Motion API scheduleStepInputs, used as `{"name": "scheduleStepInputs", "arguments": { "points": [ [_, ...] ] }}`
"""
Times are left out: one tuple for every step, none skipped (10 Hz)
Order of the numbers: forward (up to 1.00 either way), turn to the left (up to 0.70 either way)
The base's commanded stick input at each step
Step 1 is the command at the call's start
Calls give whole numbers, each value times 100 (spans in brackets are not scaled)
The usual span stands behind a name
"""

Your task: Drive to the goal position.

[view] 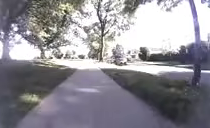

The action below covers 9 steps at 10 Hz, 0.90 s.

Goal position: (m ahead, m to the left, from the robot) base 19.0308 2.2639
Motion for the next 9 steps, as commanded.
{"name": "scheduleStepInputs", "arguments": {
  "points": [
    [99, 2],
    [100, 2],
    [100, 2],
    [100, 2],
    [100, 2],
    [100, 2],
    [100, 2],
    [100, 2],
    [100, 1]
  ]
}}
